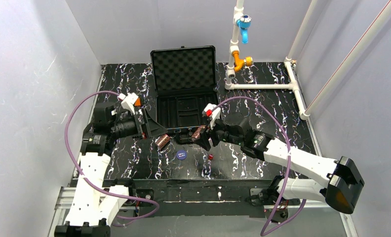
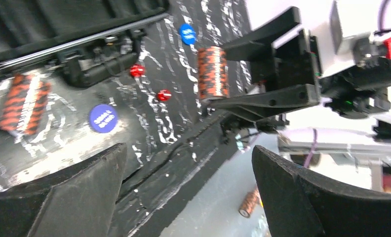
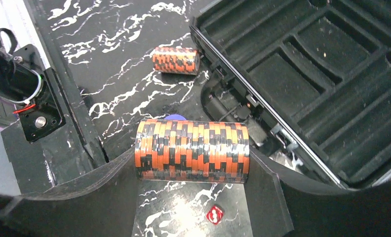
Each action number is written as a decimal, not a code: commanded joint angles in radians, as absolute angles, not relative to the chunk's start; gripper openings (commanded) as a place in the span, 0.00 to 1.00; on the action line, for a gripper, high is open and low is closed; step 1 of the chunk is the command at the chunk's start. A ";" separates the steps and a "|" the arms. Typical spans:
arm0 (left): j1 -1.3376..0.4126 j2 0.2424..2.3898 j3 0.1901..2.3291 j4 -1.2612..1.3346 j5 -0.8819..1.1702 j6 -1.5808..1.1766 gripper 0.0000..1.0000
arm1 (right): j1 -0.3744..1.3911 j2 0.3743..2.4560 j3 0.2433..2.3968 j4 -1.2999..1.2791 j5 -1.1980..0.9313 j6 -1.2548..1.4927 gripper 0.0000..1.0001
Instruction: Pack up texas hold em set
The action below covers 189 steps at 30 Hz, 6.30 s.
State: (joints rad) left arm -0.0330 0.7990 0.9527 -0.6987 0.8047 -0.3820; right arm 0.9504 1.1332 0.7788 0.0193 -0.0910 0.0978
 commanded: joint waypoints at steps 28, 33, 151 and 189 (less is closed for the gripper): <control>-0.576 1.038 0.943 -0.334 0.637 -0.612 0.84 | 0.966 0.985 0.648 0.546 -0.339 -0.159 0.46; -0.620 1.012 0.919 -0.256 0.611 -0.656 0.81 | 0.971 0.995 0.666 0.526 -0.367 -0.144 0.45; -0.367 2.103 1.862 -0.782 -0.401 -0.202 0.00 | 0.971 0.547 0.531 -0.124 0.397 0.291 0.98; -0.385 1.911 1.584 -0.808 -0.238 -0.275 0.12 | 0.972 0.560 0.510 -0.096 0.382 0.288 0.98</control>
State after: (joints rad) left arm -0.3828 1.9099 1.5917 -0.7979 -0.2462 -0.2504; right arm 0.9707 0.5667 0.5053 -0.1471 0.3855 0.2855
